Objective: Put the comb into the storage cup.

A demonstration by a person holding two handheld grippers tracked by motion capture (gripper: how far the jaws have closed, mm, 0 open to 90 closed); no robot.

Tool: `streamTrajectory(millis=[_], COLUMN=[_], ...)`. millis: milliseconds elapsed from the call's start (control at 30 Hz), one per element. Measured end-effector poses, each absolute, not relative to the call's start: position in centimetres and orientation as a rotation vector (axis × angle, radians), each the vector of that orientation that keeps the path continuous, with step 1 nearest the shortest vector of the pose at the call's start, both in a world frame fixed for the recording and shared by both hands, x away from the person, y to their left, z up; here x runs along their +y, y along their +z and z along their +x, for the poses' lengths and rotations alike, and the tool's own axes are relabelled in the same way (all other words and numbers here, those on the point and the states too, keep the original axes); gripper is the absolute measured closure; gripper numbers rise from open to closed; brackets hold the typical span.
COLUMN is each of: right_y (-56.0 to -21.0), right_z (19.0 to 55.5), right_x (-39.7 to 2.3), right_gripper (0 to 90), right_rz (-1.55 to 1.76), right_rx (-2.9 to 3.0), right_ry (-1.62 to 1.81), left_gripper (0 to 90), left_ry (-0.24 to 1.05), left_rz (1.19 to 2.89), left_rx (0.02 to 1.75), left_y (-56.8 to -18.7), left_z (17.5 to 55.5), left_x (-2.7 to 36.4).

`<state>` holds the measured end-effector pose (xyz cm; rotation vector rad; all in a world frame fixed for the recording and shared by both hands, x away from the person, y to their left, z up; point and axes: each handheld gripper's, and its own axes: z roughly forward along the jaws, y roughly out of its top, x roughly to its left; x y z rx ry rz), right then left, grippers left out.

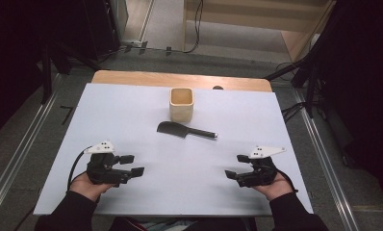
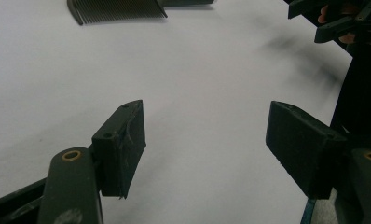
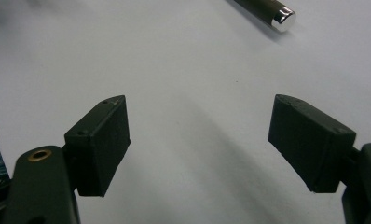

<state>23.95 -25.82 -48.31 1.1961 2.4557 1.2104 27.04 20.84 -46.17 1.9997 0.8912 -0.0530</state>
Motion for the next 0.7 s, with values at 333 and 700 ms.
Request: streamTrajectory(millis=[333, 700], right_y=[-48.4, -48.1], right_z=[24.2, 25.0], right_x=[-25.7, -25.8], right_gripper=[19.6, 19.6], right_rz=[1.207, 1.224], right_rx=[2.476, 2.448], right_ry=[1.255, 1.28], left_gripper=[27.0, 27.0], left_ry=[-0.066, -0.057], left_rz=[1.999, 1.984], left_rx=[0.889, 0.894], left_y=[-46.2, -46.1], left_z=[27.3, 27.4], left_x=[20.8, 21.0])
